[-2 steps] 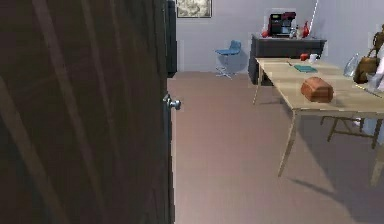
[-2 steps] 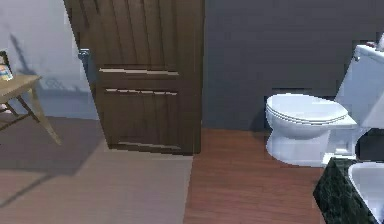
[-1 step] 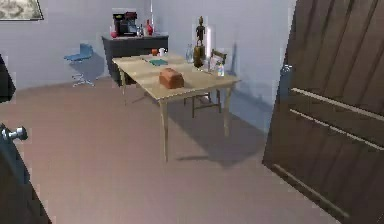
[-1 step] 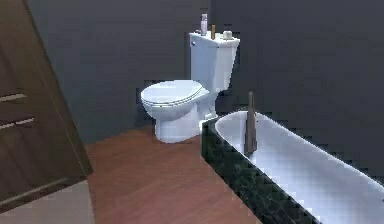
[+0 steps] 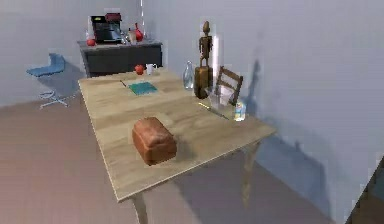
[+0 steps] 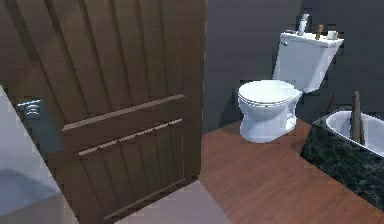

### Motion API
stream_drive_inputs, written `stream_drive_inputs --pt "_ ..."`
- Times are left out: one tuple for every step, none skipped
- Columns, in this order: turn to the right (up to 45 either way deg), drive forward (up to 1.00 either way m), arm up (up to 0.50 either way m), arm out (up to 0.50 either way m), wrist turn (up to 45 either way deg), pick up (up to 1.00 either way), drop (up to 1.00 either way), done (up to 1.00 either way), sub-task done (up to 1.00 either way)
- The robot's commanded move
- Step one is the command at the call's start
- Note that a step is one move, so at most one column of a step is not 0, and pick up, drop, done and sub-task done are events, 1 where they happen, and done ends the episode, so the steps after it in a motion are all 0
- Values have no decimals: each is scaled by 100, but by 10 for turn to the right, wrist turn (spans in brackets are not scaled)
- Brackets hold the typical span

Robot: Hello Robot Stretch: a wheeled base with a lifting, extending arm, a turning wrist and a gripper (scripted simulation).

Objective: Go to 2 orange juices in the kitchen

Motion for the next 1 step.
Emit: stream_drive_inputs --pt "30 0 0 0 0 0 0 0 0"
